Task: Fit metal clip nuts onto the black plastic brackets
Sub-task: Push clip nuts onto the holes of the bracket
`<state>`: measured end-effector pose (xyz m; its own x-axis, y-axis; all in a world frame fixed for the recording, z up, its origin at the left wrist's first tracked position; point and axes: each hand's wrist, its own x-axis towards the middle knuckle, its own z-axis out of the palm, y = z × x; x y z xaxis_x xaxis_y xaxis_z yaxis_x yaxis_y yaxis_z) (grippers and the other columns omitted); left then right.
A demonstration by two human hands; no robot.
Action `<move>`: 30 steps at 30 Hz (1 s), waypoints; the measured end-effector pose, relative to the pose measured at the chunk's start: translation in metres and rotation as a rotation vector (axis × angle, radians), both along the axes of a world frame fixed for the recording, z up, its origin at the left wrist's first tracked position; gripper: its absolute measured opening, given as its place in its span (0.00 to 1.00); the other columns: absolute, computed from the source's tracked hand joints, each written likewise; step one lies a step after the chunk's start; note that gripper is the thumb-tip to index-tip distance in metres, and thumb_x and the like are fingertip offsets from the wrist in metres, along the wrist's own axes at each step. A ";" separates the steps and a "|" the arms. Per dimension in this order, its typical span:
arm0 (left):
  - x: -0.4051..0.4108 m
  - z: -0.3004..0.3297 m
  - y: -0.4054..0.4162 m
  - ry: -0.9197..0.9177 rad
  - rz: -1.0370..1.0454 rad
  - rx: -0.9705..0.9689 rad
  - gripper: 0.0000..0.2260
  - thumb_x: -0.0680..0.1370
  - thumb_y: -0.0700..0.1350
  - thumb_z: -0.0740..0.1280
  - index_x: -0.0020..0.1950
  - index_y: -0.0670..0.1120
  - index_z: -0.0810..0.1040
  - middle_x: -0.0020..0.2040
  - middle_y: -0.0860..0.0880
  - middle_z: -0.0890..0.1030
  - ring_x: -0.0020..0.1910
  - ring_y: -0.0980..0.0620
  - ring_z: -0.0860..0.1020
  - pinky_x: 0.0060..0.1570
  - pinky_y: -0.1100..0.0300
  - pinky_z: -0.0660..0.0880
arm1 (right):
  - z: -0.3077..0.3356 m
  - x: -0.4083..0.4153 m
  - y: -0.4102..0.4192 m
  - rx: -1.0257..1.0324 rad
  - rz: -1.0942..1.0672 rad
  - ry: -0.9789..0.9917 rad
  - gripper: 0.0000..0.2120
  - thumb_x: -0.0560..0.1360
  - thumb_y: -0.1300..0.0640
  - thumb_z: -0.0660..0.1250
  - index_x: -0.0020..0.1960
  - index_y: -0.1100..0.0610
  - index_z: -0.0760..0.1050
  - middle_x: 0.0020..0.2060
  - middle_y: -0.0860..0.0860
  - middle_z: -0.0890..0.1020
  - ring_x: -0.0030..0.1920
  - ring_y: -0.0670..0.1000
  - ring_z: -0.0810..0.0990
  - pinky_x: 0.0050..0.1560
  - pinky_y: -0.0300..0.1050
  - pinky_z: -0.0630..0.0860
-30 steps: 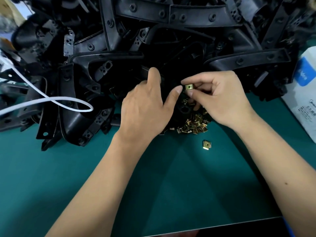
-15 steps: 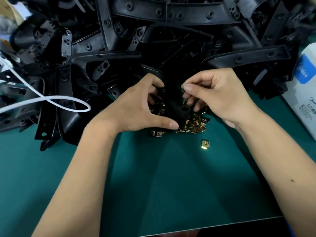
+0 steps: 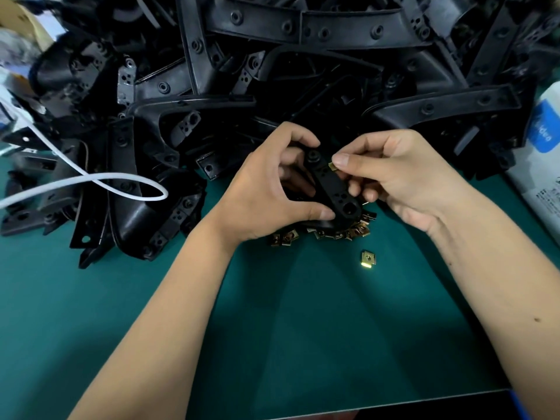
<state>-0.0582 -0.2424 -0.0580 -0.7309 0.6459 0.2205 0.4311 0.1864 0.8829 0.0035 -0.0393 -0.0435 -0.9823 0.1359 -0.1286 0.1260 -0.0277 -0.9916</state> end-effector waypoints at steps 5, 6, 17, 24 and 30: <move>-0.001 -0.003 0.001 -0.040 -0.012 0.024 0.36 0.63 0.43 0.86 0.65 0.44 0.72 0.47 0.46 0.85 0.45 0.46 0.85 0.49 0.53 0.81 | -0.001 -0.001 -0.003 0.010 -0.009 -0.011 0.05 0.75 0.64 0.75 0.40 0.58 0.85 0.32 0.54 0.84 0.26 0.46 0.77 0.22 0.35 0.68; -0.001 -0.004 0.001 -0.040 -0.014 0.025 0.35 0.63 0.43 0.86 0.65 0.44 0.72 0.47 0.46 0.85 0.45 0.46 0.85 0.49 0.53 0.82 | -0.001 -0.001 -0.003 0.010 -0.010 -0.011 0.06 0.75 0.64 0.75 0.40 0.58 0.85 0.32 0.54 0.84 0.26 0.46 0.77 0.22 0.35 0.68; 0.001 -0.008 0.003 -0.067 0.008 0.017 0.33 0.62 0.46 0.87 0.60 0.48 0.73 0.43 0.49 0.85 0.34 0.58 0.78 0.34 0.68 0.72 | -0.001 -0.001 -0.007 0.113 0.005 0.032 0.08 0.74 0.62 0.77 0.37 0.55 0.84 0.27 0.50 0.81 0.23 0.44 0.74 0.20 0.34 0.65; 0.001 -0.010 0.003 -0.057 -0.008 0.013 0.33 0.63 0.45 0.87 0.62 0.46 0.73 0.42 0.47 0.85 0.36 0.56 0.78 0.35 0.68 0.71 | 0.006 0.000 0.006 0.031 0.036 -0.114 0.10 0.78 0.55 0.72 0.45 0.62 0.83 0.31 0.55 0.83 0.24 0.46 0.74 0.19 0.33 0.64; 0.003 -0.012 0.006 -0.033 -0.033 0.030 0.31 0.65 0.43 0.85 0.61 0.43 0.72 0.43 0.45 0.84 0.38 0.60 0.79 0.37 0.70 0.72 | 0.006 0.000 0.002 0.163 0.067 -0.152 0.11 0.77 0.55 0.74 0.37 0.57 0.80 0.23 0.48 0.74 0.18 0.41 0.65 0.16 0.32 0.58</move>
